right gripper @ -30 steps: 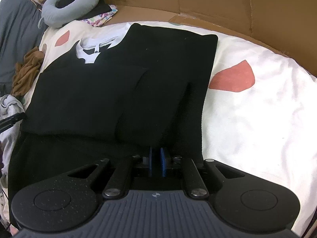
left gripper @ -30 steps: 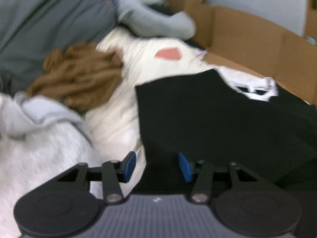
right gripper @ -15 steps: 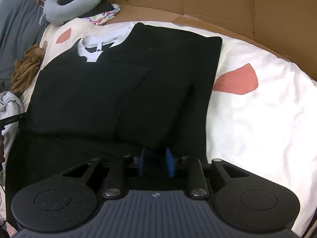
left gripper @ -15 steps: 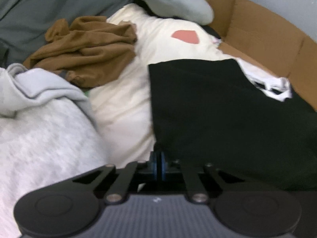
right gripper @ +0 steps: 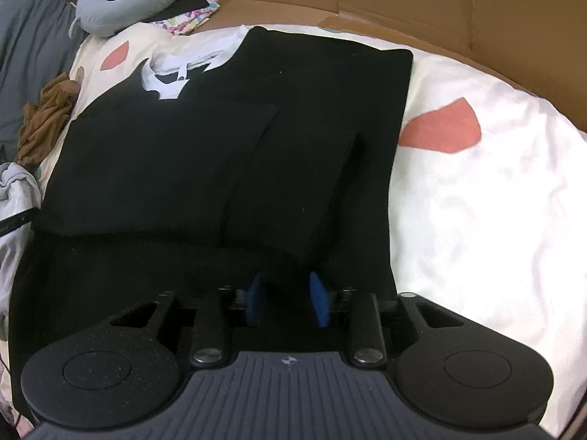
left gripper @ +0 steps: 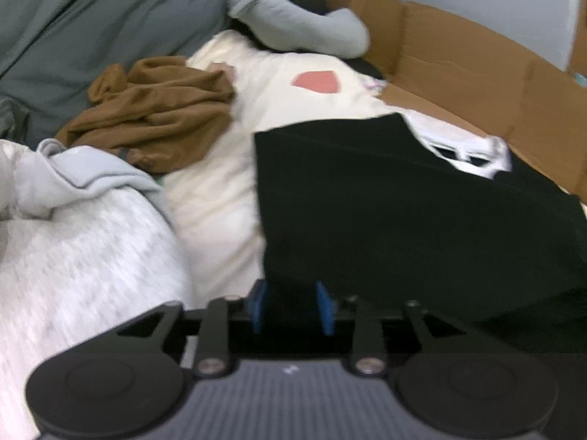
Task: Fold clothes
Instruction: 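Open both tools and release the folded black garment, then move both tools to the black garment's hem and close on it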
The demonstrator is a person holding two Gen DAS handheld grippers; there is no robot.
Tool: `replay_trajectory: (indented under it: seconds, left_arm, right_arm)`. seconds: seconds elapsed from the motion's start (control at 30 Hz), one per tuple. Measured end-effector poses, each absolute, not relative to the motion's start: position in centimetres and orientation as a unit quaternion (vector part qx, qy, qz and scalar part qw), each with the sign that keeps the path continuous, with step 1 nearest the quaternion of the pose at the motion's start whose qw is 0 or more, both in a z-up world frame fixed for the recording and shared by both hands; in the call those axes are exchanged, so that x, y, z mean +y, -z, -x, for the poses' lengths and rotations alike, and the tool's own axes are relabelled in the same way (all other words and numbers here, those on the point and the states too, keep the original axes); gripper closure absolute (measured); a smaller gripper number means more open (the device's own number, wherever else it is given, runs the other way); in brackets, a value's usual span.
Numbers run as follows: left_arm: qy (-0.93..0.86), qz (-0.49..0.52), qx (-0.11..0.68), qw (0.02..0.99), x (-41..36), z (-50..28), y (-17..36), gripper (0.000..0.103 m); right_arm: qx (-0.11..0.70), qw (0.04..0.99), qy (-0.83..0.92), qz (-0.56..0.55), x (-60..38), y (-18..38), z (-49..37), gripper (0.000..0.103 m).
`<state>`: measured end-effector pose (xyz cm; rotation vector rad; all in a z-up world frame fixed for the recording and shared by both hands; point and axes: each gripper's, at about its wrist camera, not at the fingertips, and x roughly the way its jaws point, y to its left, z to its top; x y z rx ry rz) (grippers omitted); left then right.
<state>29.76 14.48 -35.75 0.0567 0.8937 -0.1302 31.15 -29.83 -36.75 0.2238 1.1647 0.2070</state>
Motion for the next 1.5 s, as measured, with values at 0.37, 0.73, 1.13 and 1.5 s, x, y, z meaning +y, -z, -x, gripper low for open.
replay_trajectory:
  seconds: [0.37, 0.73, 1.13, 1.5]
  left_arm:
    - [0.108, -0.055, 0.447, 0.887, 14.0, -23.4, 33.4, 0.036]
    - [0.087, -0.049, 0.472, 0.876, 16.6, -19.4, 33.0, 0.035]
    - [0.055, -0.05, 0.532, 0.843, 20.9, -16.1, 35.0, 0.035]
    - [0.049, -0.036, 0.591, 0.804, 22.8, -13.7, 37.0, 0.035]
  right_arm:
    - [0.544, 0.829, -0.08, -0.104, -28.9, 34.4, -26.6, 0.046]
    - [0.54, 0.835, -0.068, -0.084, -28.8, 32.7, -22.6, 0.041]
    - [0.578, 0.807, -0.109, -0.041, -26.6, 33.6, -18.0, 0.041]
    - [0.636, 0.754, -0.156, -0.05, -26.9, 36.4, -13.7, 0.041]
